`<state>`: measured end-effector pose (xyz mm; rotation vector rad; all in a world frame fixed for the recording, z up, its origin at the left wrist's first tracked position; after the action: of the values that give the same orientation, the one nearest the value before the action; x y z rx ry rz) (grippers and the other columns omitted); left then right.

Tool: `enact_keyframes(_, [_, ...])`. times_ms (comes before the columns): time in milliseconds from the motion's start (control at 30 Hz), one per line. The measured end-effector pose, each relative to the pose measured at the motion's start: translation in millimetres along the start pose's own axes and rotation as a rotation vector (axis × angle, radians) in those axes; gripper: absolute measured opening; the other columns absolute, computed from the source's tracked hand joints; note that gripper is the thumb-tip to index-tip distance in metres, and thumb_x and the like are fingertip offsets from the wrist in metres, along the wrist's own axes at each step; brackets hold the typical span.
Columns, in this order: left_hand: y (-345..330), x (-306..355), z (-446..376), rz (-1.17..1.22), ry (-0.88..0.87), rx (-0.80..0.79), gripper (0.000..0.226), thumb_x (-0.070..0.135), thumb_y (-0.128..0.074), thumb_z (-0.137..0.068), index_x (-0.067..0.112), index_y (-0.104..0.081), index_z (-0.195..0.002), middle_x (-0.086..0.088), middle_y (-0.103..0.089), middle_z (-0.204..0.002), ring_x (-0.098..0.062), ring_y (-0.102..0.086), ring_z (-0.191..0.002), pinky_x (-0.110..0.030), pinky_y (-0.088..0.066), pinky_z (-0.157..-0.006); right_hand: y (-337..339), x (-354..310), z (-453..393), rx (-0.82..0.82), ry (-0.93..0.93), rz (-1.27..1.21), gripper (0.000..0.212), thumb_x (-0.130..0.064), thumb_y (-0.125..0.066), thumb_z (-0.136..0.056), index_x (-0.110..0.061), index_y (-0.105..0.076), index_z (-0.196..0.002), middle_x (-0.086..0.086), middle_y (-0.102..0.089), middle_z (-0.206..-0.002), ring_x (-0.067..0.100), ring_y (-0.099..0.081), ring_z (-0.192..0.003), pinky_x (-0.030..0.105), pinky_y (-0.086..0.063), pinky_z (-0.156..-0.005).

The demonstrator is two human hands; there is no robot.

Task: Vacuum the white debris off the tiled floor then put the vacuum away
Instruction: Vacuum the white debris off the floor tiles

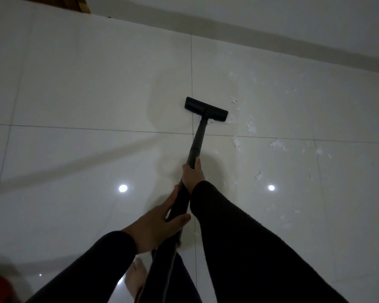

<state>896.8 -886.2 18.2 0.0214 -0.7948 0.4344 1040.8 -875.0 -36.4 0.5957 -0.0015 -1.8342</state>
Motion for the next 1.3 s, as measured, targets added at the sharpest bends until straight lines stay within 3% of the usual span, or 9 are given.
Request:
enact_keyframes(67, [-9.7,-11.1,9.2,-0.012,0.0,-0.002,0.077,0.045,-0.049,-0.091,0.053,0.01,-0.14,0.006,-0.064,-0.102,-0.013,-0.07,-0.079,-0.029,-0.057,-0.08,-4.2,14.5,7.5,-0.002,-0.002,0.008,0.065,-0.027,-0.037,-0.101,-0.036,0.001,-0.153,0.001,-0.049,-0.086,0.017,-0.049,-0.071,0.034,-0.044,-0.077])
enact_keyframes(200, [-28.1,-24.0,24.4,-0.053,0.001,0.011,0.081,0.05,-0.05,-0.088,0.052,0.01,-0.142,-0.002,-0.055,-0.132,-0.011,-0.063,-0.09,-0.031,-0.053,-0.092,-5.5,37.8,22.9,0.013,0.008,0.018,0.065,-0.029,-0.037,-0.1,-0.038,0.0,-0.153,0.009,-0.052,-0.121,0.018,-0.052,-0.076,0.035,-0.046,-0.08])
enact_keyframes(433, [-52.1,-36.3,40.4,-0.085,0.008,0.044,0.084,0.054,-0.049,-0.084,0.049,0.01,-0.144,-0.007,-0.057,-0.13,-0.015,-0.065,-0.092,-0.035,-0.053,-0.093,-0.9,60.6,42.3,0.0,0.036,0.015,0.065,-0.027,-0.036,-0.101,-0.034,0.001,-0.153,0.012,-0.047,-0.137,0.018,-0.055,-0.081,0.032,-0.042,-0.079])
enact_keyframes(500, [-57.7,-41.6,43.0,-0.078,0.005,0.04,0.079,0.049,-0.049,-0.09,0.048,0.01,-0.144,-0.006,-0.057,-0.131,-0.014,-0.065,-0.092,-0.034,-0.052,-0.094,-2.1,68.5,43.6,-0.007,0.037,0.02,0.064,-0.027,-0.036,-0.102,-0.033,0.001,-0.154,0.012,-0.049,-0.131,0.022,-0.057,-0.09,0.033,-0.041,-0.08])
enact_keyframes(567, [-63.7,-45.9,44.7,-0.05,-0.002,0.045,0.078,0.048,-0.049,-0.091,0.05,0.009,-0.143,-0.002,-0.056,-0.132,-0.012,-0.067,-0.091,-0.032,-0.053,-0.093,-3.2,77.4,42.5,-0.015,0.046,0.035,0.064,-0.026,-0.036,-0.102,-0.033,0.002,-0.154,0.009,-0.05,-0.117,0.016,-0.051,-0.074,0.032,-0.041,-0.078])
enact_keyframes(633, [-70.5,-48.7,45.2,-0.052,-0.019,0.06,0.077,0.048,-0.049,-0.091,0.049,0.008,-0.143,0.007,-0.052,-0.132,-0.009,-0.066,-0.093,-0.027,-0.053,-0.092,-2.8,84.2,40.6,-0.03,0.062,0.046,0.064,-0.023,-0.034,-0.102,-0.03,0.002,-0.154,0.009,-0.046,-0.131,0.017,-0.05,-0.078,0.032,-0.04,-0.081])
enact_keyframes(767, [-90.5,-53.5,45.0,-0.038,-0.019,0.076,0.076,0.045,-0.049,-0.091,0.049,0.006,-0.143,0.003,-0.061,-0.114,-0.01,-0.068,-0.083,-0.027,-0.054,-0.086,6.7,99.4,41.2,-0.015,0.086,0.032,0.062,-0.017,-0.034,-0.102,-0.025,0.0,-0.154,0.013,-0.038,-0.146,0.03,-0.049,-0.115,0.033,-0.038,-0.094])
enact_keyframes(1033, [-142.5,-60.4,39.2,0.061,-0.005,0.118,0.072,0.037,-0.048,-0.094,0.046,0.002,-0.145,0.007,-0.065,-0.076,-0.004,-0.066,-0.057,-0.016,-0.051,-0.058,35.4,137.4,34.6,-0.018,0.055,0.062,0.063,-0.023,-0.034,-0.102,-0.033,0.002,-0.154,0.015,-0.045,-0.141,0.026,-0.051,-0.093,0.031,-0.038,-0.079])
enact_keyframes(1300, [-187.5,-72.7,51.2,0.073,0.024,0.153,0.07,0.034,-0.05,-0.094,0.05,-0.003,-0.144,0.006,-0.068,-0.061,-0.006,-0.066,-0.056,-0.017,-0.051,-0.056,51.0,178.2,47.3,-0.037,0.052,0.066,0.064,-0.019,-0.033,-0.102,-0.032,0.003,-0.154,0.014,-0.05,-0.128,0.021,-0.048,-0.082,0.03,-0.04,-0.079])
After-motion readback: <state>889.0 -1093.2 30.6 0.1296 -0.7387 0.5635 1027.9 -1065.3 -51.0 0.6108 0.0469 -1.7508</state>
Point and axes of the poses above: each hand's wrist, its own z-axis away from the middle knuckle, its own y-axis out of the back of the hand, x = y × z, the point moved 1 cm from there along -z, towards the middle knuckle
